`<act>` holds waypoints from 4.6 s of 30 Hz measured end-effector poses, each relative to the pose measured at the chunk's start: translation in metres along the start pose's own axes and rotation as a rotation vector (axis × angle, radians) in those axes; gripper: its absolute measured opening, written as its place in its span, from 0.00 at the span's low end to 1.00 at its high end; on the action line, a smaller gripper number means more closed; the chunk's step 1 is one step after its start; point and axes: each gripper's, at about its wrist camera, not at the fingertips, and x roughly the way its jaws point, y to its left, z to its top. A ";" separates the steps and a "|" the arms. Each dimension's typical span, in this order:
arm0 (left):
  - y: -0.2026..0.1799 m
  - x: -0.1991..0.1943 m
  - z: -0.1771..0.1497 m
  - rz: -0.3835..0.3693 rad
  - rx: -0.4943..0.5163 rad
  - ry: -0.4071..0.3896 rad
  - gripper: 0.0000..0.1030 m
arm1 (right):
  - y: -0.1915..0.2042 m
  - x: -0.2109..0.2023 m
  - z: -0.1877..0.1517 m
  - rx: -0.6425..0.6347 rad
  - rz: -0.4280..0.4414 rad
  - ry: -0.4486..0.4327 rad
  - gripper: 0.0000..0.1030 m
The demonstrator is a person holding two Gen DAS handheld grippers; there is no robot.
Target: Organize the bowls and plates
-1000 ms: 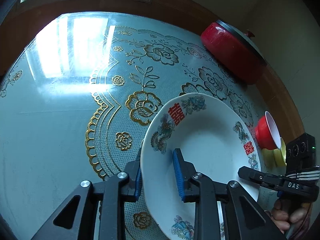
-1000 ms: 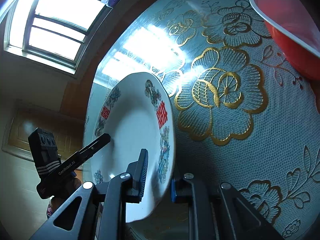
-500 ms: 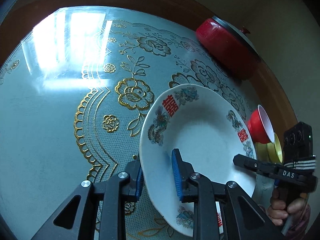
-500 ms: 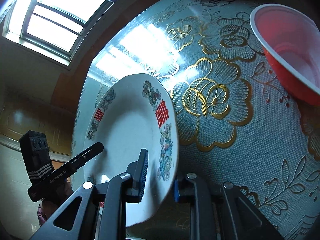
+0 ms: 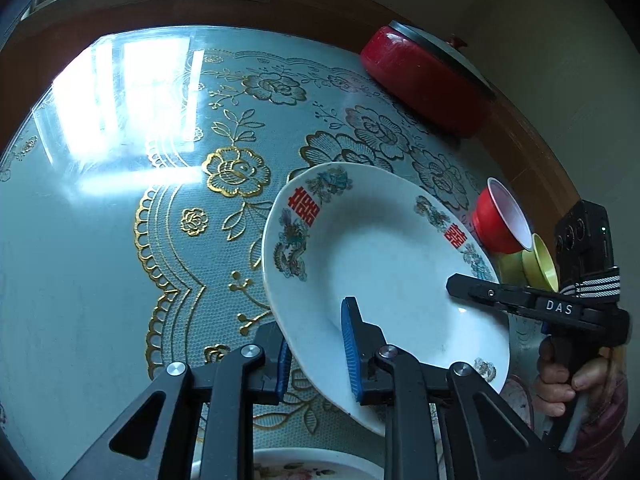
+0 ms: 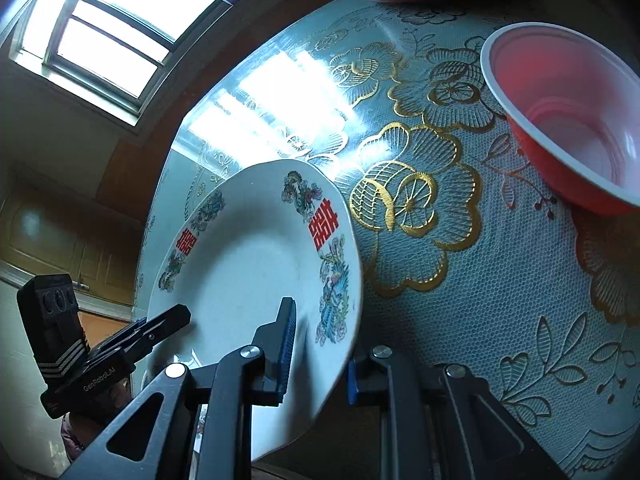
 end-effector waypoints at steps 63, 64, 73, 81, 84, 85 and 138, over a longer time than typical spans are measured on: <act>-0.107 -0.099 -0.162 -0.176 0.134 -0.046 0.28 | -0.002 -0.142 -0.188 0.033 -0.042 -0.130 0.19; -0.107 -0.097 -0.164 -0.176 0.132 -0.040 0.28 | -0.004 -0.141 -0.190 0.042 -0.040 -0.125 0.19; -0.106 -0.088 -0.177 -0.198 0.104 0.011 0.29 | -0.016 -0.131 -0.197 0.086 -0.052 -0.100 0.21; -0.104 -0.085 -0.181 -0.200 0.098 0.035 0.29 | -0.023 -0.125 -0.203 0.119 -0.051 -0.074 0.21; -0.105 -0.085 -0.184 -0.221 0.094 0.043 0.29 | -0.027 -0.129 -0.205 0.135 -0.048 -0.069 0.23; -0.105 -0.086 -0.186 -0.224 0.097 0.043 0.29 | -0.027 -0.130 -0.206 0.134 -0.051 -0.065 0.24; -0.083 -0.089 -0.193 -0.131 0.078 0.005 0.24 | -0.012 -0.148 -0.205 -0.104 -0.337 -0.090 0.23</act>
